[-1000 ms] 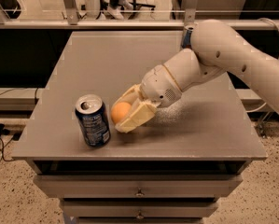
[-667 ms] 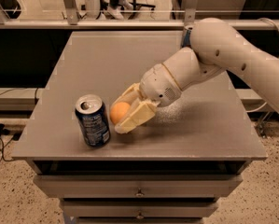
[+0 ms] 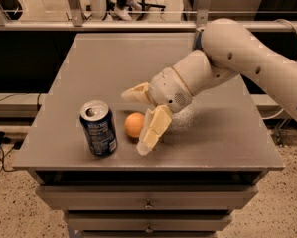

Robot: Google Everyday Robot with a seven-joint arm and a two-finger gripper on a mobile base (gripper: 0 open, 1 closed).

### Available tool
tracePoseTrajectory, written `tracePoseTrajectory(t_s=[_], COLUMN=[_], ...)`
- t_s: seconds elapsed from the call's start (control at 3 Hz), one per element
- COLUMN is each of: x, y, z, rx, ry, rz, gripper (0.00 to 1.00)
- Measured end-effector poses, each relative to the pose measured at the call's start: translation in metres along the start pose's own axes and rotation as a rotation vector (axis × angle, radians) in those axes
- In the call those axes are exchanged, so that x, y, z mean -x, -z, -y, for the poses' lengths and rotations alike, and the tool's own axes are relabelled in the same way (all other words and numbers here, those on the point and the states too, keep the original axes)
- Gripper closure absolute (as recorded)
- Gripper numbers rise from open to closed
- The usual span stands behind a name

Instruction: Move orange near pepsi can

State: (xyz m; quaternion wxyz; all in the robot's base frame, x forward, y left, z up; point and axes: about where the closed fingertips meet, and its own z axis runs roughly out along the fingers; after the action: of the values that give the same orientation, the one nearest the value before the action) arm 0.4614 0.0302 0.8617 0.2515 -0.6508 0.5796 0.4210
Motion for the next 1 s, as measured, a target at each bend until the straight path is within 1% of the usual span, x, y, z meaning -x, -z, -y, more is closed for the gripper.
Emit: tracePoseTrajectory(t_s=[0.33, 1.0], x=[0.001, 0.011], y=[0.009, 0.131], z=[0.000, -0.011], rx=[-0.016, -0.253], ry=[-0.007, -0.010], rz=[0.001, -0.008], gripper=[0.00, 0.00])
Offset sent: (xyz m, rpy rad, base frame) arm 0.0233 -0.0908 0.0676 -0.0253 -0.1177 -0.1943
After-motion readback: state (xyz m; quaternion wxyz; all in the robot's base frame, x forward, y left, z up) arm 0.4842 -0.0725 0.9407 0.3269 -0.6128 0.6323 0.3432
